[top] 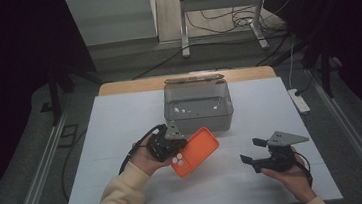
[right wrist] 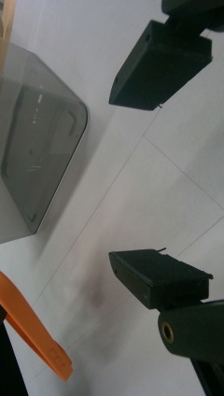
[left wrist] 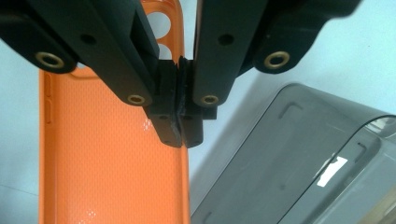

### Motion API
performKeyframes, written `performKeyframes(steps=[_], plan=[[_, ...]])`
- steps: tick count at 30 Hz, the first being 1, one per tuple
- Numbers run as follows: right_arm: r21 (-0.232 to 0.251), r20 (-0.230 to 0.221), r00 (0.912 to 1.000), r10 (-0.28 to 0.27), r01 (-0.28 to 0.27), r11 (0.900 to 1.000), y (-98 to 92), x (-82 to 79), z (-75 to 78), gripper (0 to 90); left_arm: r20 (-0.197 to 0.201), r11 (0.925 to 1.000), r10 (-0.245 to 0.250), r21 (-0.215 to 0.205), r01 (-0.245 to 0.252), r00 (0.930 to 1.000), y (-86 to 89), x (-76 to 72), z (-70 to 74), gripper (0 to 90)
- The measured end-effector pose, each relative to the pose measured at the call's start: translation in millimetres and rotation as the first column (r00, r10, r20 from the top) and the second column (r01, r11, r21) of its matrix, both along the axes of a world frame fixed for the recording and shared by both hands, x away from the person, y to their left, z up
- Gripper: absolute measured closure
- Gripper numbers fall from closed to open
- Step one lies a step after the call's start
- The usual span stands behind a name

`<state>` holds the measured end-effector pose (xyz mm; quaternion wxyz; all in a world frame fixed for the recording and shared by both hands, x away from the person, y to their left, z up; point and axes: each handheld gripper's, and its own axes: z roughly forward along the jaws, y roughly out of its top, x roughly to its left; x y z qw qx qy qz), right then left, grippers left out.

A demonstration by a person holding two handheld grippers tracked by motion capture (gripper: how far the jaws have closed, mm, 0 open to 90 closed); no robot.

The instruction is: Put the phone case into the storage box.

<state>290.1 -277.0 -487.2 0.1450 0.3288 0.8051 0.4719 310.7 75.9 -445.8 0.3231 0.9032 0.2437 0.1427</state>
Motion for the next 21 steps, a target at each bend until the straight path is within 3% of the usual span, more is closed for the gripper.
performKeyframes(steps=[21], plan=[[0.007, 0.034, 0.9975, 0.062, -0.062, 0.998, 11.8, 1.6, 22.2, 22.2, 0.021, 0.9992, -0.029, 0.029, 0.028, 0.9994, -11.3, -8.9, 0.4, 88.6]])
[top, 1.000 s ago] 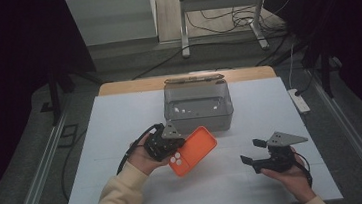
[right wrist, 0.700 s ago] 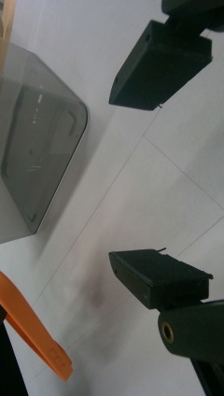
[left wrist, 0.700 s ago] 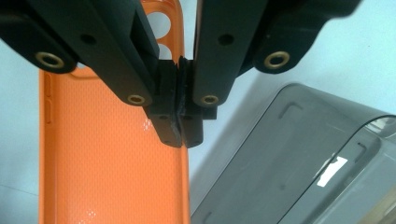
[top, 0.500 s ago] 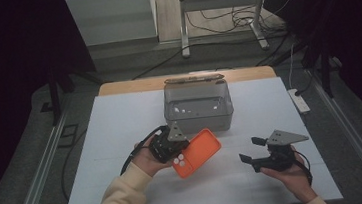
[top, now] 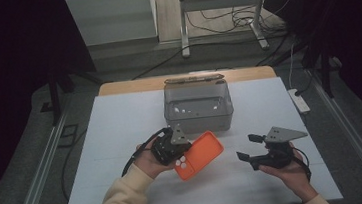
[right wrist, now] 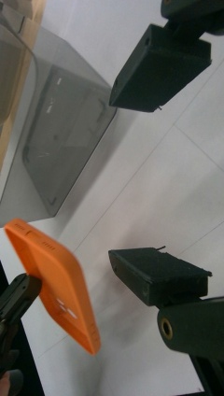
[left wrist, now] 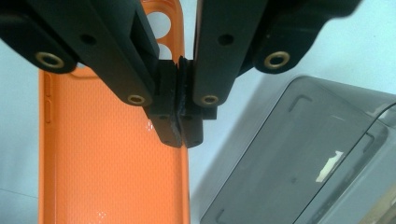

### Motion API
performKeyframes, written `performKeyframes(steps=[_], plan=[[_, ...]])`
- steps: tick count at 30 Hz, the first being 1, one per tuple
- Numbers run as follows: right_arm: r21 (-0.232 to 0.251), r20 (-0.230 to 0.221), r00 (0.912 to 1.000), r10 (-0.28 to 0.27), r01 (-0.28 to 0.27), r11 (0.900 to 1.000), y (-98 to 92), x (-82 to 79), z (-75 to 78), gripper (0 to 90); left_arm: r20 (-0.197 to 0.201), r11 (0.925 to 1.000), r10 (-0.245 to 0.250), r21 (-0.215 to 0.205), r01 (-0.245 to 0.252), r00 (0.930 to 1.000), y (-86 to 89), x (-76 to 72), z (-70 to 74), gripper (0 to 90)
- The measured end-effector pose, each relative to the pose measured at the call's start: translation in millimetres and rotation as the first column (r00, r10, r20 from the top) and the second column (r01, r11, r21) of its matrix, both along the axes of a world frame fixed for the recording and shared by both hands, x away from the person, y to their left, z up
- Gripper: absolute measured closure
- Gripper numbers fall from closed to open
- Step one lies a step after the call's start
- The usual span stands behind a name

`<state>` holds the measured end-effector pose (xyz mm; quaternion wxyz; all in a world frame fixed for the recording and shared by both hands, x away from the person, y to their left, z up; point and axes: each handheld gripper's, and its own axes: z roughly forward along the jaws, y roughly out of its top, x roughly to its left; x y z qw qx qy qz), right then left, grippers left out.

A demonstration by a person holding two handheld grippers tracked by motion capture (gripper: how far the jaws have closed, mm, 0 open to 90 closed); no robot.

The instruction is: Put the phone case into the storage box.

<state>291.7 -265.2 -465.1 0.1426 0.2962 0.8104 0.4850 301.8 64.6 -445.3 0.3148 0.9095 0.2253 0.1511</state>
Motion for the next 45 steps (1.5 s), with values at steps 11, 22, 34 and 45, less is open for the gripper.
performKeyframes(steps=[11, 22, 34, 45], plan=[[0.003, -0.006, 0.9999, 0.015, -0.015, 1.0, 6.9, 2.1, 9.5, 22.2, -0.001, 1.0, 0.0, 0.004, 0.0, 1.0, -1.5, 0.2, -1.8, 88.6], [0.002, -0.013, 0.9997, 0.023, -0.023, 1.0, 16.1, 6.4, 15.4, 22.1, -0.003, 1.0, 0.001, 0.005, -0.001, 1.0, -1.3, 0.8, -3.1, 88.6], [0.027, -0.034, 0.9979, 0.056, -0.055, 0.998, 27.4, 10.1, 18.5, 22.6, -0.004, 1.0, -0.001, 0.006, 0.001, 1.0, -1.7, 0.9, -4.0, 88.6], [0.015, -0.078, 0.9941, 0.075, -0.074, 0.997, 46.9, 17.9, 21.1, 23.3, 0.004, 0.9999, -0.007, 0.009, 0.007, 1.0, -3.0, -1.4, -2.7, 88.5]])
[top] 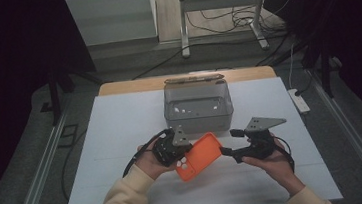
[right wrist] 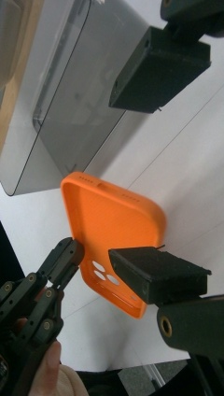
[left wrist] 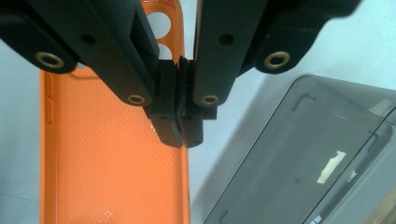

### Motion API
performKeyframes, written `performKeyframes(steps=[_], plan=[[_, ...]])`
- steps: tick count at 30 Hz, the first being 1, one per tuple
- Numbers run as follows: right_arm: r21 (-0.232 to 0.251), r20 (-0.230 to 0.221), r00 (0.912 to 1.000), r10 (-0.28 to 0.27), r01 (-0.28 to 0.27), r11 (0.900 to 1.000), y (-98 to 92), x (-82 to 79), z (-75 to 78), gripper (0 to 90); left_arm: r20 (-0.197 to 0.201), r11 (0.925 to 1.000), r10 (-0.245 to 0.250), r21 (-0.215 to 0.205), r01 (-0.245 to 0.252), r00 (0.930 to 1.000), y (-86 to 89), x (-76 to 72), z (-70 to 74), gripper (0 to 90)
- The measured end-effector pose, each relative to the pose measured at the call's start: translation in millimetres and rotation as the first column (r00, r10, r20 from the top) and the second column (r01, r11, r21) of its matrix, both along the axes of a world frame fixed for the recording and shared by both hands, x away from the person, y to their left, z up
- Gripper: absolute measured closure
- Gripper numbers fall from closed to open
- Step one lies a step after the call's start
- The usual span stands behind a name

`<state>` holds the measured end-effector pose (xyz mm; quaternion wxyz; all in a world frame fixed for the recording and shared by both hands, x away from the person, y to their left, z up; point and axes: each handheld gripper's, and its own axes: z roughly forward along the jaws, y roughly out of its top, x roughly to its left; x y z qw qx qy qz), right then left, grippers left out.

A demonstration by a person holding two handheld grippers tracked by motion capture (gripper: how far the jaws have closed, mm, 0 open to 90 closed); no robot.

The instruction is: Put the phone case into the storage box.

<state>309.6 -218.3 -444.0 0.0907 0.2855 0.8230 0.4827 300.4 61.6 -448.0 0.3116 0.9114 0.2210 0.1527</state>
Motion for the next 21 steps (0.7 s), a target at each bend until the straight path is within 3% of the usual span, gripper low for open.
performKeyframes(steps=[6, 21], plan=[[0.001, -0.066, 0.9976, -0.02, 0.02, 1.0, 10.9, 11.9, -3.2, 27.8, 0.0, 1.0, -0.001, 0.0, 0.001, 1.0, 0.0, -0.1, 0.0, 88.6], [0.044, -0.205, 0.9784, 0.029, -0.021, 0.999, 25.2, 25.2, -12.6, 49.8, 0.011, 0.9999, -0.003, -0.012, 0.003, 0.9999, -0.4, -2.2, 2.3, 88.4]])
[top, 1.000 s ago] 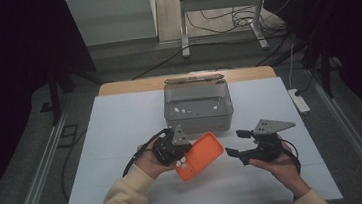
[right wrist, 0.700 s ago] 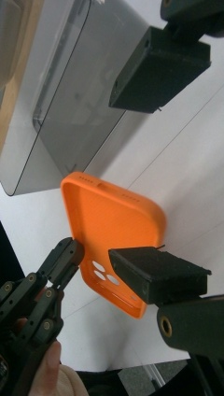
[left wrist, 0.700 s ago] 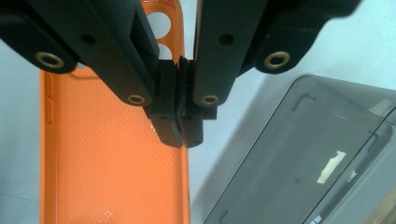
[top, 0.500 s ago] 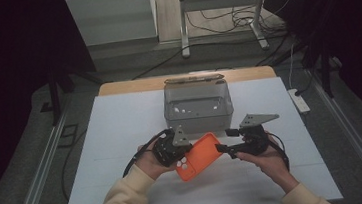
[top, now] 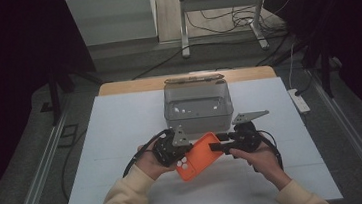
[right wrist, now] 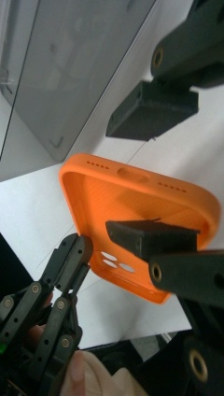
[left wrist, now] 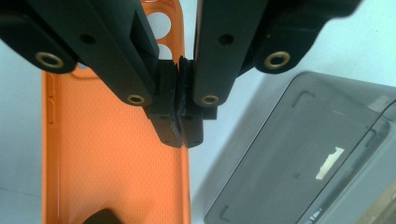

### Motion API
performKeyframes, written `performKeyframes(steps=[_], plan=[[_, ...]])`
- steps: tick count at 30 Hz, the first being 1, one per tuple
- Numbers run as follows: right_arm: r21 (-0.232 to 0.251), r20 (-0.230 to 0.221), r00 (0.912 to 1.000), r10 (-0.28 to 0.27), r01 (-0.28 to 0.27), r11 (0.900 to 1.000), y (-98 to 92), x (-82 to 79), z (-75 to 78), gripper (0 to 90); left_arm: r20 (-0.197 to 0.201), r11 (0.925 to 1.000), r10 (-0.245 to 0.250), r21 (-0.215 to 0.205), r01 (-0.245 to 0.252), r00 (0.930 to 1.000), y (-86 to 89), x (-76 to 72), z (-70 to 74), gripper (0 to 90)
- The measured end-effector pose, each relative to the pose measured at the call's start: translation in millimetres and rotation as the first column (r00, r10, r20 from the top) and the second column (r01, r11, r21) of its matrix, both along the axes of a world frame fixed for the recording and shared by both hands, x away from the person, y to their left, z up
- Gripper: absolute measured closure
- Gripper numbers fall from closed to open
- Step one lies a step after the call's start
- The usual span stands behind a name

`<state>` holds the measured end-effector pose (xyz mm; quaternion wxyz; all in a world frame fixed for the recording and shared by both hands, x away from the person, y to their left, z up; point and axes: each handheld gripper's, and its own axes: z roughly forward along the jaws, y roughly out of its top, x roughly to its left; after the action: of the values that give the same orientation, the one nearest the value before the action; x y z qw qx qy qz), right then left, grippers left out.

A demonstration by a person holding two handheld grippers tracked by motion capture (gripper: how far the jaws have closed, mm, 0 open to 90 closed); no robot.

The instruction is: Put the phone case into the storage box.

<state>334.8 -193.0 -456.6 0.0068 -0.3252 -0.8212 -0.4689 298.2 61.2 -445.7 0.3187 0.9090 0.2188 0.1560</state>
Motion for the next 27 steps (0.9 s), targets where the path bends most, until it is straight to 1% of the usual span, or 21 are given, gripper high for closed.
performKeyframes(steps=[2, 5, 7, 10, 11, 12, 16, 17, 18, 19, 20, 22, 23, 24, 26, 27], plan=[[0.013, -0.017, 0.9998, 0.007, -0.007, 1.0, 0.2, 1.7, -0.9, 56.4, 0.006, 1.0, -0.003, -0.002, 0.003, 1.0, 0.3, -1.3, 1.9, 88.2], [0.024, -0.022, 0.9997, 0.012, -0.011, 1.0, -0.6, 2.9, -1.1, 66.3, 0.012, 1.0, -0.003, -0.002, 0.003, 0.9999, 1.2, -2.4, 3.8, 87.8], [0.035, -0.026, 0.9996, 0.009, -0.009, 0.999, -1.5, 3.4, -1.1, 71.3, 0.014, 1.0, -0.004, -0.001, 0.004, 0.9999, 1.7, -2.7, 3.8, 87.1], [0.065, -0.033, 0.9994, 0.015, -0.012, 0.998, -4.8, 4.5, -0.1, 78.7, 0.029, 0.9998, -0.017, 0.009, 0.017, 0.9994, 1.5, -3.8, 3.2, 85.9], [0.081, -0.04, 0.9989, 0.025, -0.022, 0.996, -6.1, 4.9, 0.7, 79.8, 0.03, 0.9997, -0.023, 0.004, 0.023, 0.9993, 1.8, -4.0, 3.2, 85.8], [0.093, -0.033, 0.999, 0.028, -0.025, 0.995, -7.5, 4.7, 2.2, 80.0, 0.028, 0.9996, -0.027, -0.002, 0.027, 0.9993, 2.2, -3.8, 3.6, 85.8], [0.109, 0.0, 0.9992, 0.04, -0.04, 0.993, -9.8, 3.4, 5.8, 80.4, 0.032, 0.9991, -0.032, -0.026, 0.033, 0.999, 4.5, -3.2, 5.5, 84.1], [0.112, 0.004, 0.9992, 0.04, -0.04, 0.993, -10.2, 3.5, 5.9, 80.4, 0.038, 0.9989, -0.03, -0.034, 0.031, 0.9988, 5.2, -2.8, 5.6, 81.6], [0.112, 0.009, 0.9992, 0.04, -0.041, 0.993, -10.7, 3.6, 6.1, 80.5, 0.045, 0.9988, -0.023, -0.041, 0.025, 0.9987, 5.9, -2.2, 5.5, 75.9], [0.112, 0.016, 0.9992, 0.036, -0.038, 0.993, -11.4, 3.7, 6.4, 80.5, 0.053, 0.9987, -0.011, -0.049, 0.014, 0.9985, 7.1, -1.1, 5.9, 68.2], [0.115, 0.02, 0.9992, 0.036, -0.038, 0.993, -12.5, 3.9, 6.7, 80.5, 0.049, 0.9981, -0.003, -0.061, 0.006, 0.9988, 8.1, -0.1, 6.3, 58.7], [0.126, 0.023, 0.9992, 0.033, -0.035, 0.991, -14.4, 4.1, 7.7, 80.6, 0.031, 0.9946, 0.016, -0.103, -0.013, 0.9994, 12.6, 2.7, 7.9, 44.0], [0.131, 0.027, 0.9992, 0.031, -0.035, 0.991, -15.3, 4.5, 8.1, 80.6, 0.018, 0.9919, 0.019, -0.126, -0.016, 0.9997, 15.4, 4.1, 8.6, 39.4], [0.139, 0.027, 0.9992, 0.03, -0.033, 0.99, -16.3, 4.7, 8.4, 80.6, 0.009, 0.9903, 0.018, -0.138, -0.017, 0.9998, 17.3, 5.0, 9.0, 35.4], [0.148, 0.024, 0.9993, 0.028, -0.031, 0.988, -17.8, 5.2, 8.6, 80.6, -0.011, 0.9857, 0.021, -0.167, -0.022, 0.9997, 21.5, 7.2, 9.7, 31.3], [0.15, 0.026, 0.9993, 0.028, -0.032, 0.988, -18.4, 5.5, 8.6, 80.6, -0.03, 0.9814, 0.023, -0.19, -0.029, 0.9993, 24.3, 9.0, 9.8, 29.7]])
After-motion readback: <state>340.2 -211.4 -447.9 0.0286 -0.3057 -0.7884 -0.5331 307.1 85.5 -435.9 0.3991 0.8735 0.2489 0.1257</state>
